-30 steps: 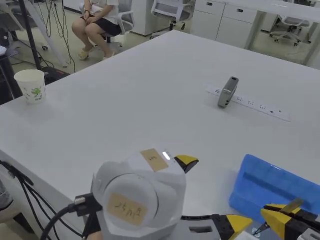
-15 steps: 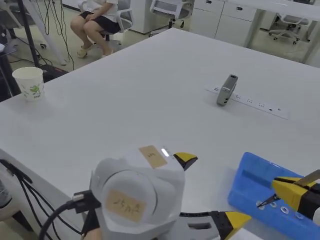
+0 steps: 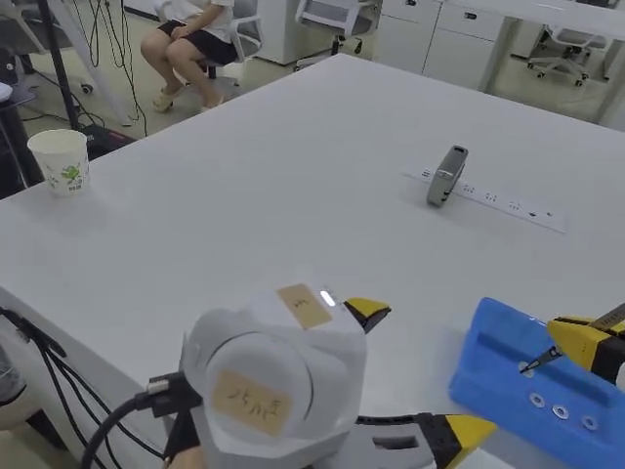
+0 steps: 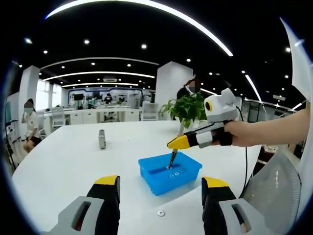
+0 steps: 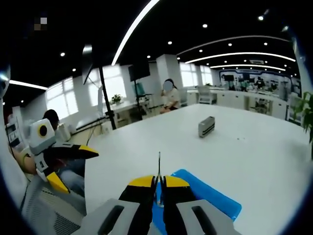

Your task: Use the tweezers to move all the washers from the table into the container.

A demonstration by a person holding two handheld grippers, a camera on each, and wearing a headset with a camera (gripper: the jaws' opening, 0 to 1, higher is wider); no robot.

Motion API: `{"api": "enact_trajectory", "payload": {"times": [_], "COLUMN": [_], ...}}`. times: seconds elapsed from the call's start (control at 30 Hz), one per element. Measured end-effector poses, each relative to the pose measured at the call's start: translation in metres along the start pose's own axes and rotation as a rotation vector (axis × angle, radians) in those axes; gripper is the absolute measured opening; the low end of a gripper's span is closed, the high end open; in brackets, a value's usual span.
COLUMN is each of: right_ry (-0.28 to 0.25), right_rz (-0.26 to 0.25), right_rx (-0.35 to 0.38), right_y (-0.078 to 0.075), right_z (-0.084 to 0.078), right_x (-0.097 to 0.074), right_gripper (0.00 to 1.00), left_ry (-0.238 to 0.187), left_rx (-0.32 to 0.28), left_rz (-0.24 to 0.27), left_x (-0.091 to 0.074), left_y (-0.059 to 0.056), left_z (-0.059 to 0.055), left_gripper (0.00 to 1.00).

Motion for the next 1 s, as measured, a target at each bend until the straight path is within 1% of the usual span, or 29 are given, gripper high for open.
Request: {"api": "enact_trajectory", "payload": {"times": [0.03,0.1,0.13,0.27,0.5,0.77,1.0], "right_ry": [0.026,0.03,0.036,0.067,0.11,0.151,0.16], "right_rz": [-0.016,-0.01,-0.008,-0.009,-0.007,-0.01,-0.021], "right_rx": [-0.02,-0.018,-0.009,-0.01,-0.003,0.005,-0.006], "right_y": [-0.004,-0.008,-0.01,-0.017,-0.024,-0.027,-0.028], "right_z": [-0.004,-0.006,-0.008,-0.015,-0.027,-0.038,-0.039], "right_x": [0.003,0.007,0.009,0.017,0.029,0.033,0.033], "right_gripper": [0.02,0.02,0.02,0.02,0.02,0.02,0.02], "left_ry": [0.001,0.001,0.002,0.001,0.002,0.003,0.005], "left_rx": [0.0,0.0,-0.001,-0.004,-0.005,-0.008,-0.007], "left_rz": [-0.001,-0.001,0.0,0.002,0.0,0.0,-0.001], "left_x": [0.0,0.0,0.0,0.0,0.0,0.0,0.0], "left_y": [0.0,0.0,0.0,0.001,0.001,0.001,0.001], "left_z": [0.0,0.0,0.0,0.0,-0.001,-0.001,-0.001], "left_gripper": [0.68,0.68,0.68,0.68,0.68,0.68,0.68]}}
Point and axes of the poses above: the centre of the closed fingertips' face, and the gripper's own axes: x roughly forward along the fingers, y roughly to its left, z roughly out of its top, the point moved 5 cm from there along -x, roughly backward along the fingers, and after that the axes turned 1 degree about -z, right-handed, at the moved point
